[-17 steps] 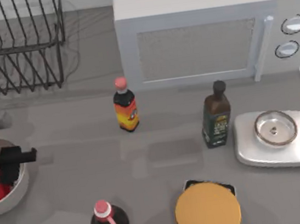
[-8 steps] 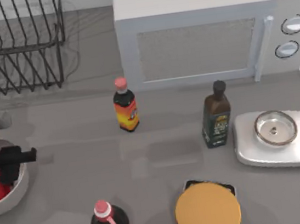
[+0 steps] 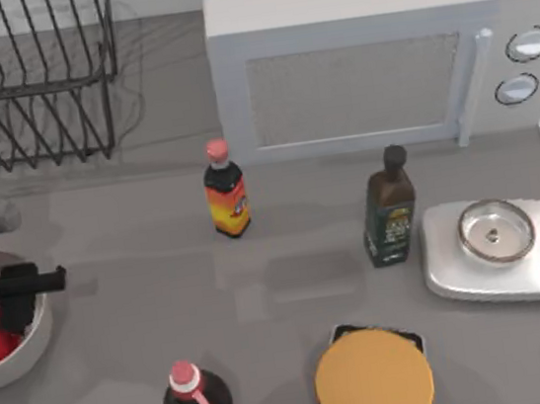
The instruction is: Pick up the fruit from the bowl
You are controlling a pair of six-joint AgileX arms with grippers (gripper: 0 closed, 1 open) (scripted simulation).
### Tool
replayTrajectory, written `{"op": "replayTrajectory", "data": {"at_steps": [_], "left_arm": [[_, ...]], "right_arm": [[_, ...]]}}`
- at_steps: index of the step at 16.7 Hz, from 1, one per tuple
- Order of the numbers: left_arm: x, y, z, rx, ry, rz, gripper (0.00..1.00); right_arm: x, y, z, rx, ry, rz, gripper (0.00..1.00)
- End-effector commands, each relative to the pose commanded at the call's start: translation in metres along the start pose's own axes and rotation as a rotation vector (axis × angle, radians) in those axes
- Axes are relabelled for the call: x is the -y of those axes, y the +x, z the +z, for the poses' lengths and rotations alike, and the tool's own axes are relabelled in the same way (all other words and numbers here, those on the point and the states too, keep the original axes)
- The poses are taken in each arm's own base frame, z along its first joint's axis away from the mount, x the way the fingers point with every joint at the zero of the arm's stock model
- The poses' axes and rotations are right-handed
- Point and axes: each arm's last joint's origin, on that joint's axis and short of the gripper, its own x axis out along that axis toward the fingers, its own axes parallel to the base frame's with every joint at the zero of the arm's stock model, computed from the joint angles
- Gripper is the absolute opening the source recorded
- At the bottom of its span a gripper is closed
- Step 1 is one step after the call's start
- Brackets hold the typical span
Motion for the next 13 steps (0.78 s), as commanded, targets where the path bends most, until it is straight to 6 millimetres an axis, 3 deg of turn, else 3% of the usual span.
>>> {"op": "replayTrajectory", "data": {"at_steps": [3,4,8,10,13], "left_arm": [[0.000,0.000,0.000,0.000,0.000,0.000,0.00],[-0.001,-0.031,-0.002,0.048,0.008,0.000,0.00],[-0.001,-0.044,0.007,0.041,0.008,0.000,0.00],[-0.001,-0.065,0.018,0.036,0.008,0.000,0.00],[-0.002,-0.116,0.033,0.027,0.008,-0.001,0.00]], "right_arm": [[0.000,0.000,0.000,0.000,0.000,0.000,1.00],[0.000,0.000,0.000,0.000,0.000,0.000,1.00],[0.000,0.000,0.000,0.000,0.000,0.000,1.00],[0.000,0.000,0.000,0.000,0.000,0.000,1.00],[0.000,0.000,0.000,0.000,0.000,0.000,1.00]]}}
